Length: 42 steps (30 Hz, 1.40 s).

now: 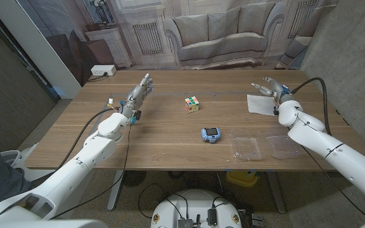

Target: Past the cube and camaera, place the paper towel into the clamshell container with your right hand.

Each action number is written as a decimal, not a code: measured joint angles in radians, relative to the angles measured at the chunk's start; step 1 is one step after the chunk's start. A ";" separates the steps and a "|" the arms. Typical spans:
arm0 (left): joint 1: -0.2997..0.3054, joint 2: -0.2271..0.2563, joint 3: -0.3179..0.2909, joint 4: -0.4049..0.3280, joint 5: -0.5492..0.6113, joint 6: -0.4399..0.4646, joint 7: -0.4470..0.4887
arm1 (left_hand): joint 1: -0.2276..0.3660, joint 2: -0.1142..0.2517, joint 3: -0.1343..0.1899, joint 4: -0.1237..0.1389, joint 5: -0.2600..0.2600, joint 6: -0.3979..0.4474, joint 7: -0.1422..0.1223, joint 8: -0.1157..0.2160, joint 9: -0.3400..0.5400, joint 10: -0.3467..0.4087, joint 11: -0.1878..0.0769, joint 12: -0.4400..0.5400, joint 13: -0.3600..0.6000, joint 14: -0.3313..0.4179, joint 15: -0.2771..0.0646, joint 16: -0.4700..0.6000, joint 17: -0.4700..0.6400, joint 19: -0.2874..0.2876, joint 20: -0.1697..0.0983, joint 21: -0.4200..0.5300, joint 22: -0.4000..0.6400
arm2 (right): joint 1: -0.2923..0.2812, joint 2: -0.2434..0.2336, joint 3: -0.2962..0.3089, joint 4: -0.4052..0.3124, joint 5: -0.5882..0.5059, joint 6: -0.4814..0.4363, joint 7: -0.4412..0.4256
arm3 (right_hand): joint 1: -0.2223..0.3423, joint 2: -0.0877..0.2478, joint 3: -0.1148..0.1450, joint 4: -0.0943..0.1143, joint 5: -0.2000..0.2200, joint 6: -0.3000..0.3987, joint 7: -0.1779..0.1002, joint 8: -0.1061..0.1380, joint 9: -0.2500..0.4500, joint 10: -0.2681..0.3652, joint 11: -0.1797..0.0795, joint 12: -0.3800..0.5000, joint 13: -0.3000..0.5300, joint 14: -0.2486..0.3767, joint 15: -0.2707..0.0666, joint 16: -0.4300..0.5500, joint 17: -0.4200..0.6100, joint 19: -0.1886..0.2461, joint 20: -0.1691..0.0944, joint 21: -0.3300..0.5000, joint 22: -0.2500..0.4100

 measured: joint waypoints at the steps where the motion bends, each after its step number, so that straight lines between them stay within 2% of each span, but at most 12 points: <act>1: 0.000 0.000 -0.001 -0.001 0.000 0.000 0.000 | 0.000 0.000 0.000 0.000 0.000 0.000 0.000 0.000 0.000 0.000 0.000 0.000 0.000 0.000 0.000 0.000 0.000 0.000 0.000 0.000 0.000 | 0.003 0.000 -0.005 -0.001 -0.008 -0.006 0.003 | 0.000 0.000 0.000 0.000 0.000 0.000 0.000 0.000 0.000 0.000 0.000 0.000 0.000 0.000 0.000 0.000 0.000 0.000 0.000 0.000 0.000; 25: -0.003 -0.010 -0.003 0.009 -0.003 -0.013 -0.004 | 0.003 0.003 -0.006 0.000 -0.001 0.000 0.000 0.000 0.000 0.000 0.000 0.000 0.000 0.000 0.000 0.000 0.000 0.000 0.000 0.000 0.000 | 0.030 -0.005 -0.060 -0.010 -0.109 -0.087 0.034 | 0.009 -0.004 0.001 -0.007 0.000 0.000 0.000 0.000 0.000 0.000 0.000 -0.004 0.000 -0.005 -0.005 0.000 0.003 0.000 0.000 -0.015 0.000; 42: -0.003 -0.010 0.000 0.005 0.001 -0.011 0.008 | 0.005 0.005 -0.005 0.000 -0.007 0.004 -0.004 0.000 0.003 0.000 0.000 0.000 0.000 0.000 0.000 0.000 0.000 0.000 0.000 0.000 0.000 | 0.048 0.004 -0.089 0.015 -0.132 -0.100 0.054 | 0.013 0.000 0.001 -0.015 0.000 0.000 0.000 0.000 0.000 0.000 0.000 -0.004 0.000 -0.005 -0.005 0.000 0.002 0.000 0.000 -0.023 0.000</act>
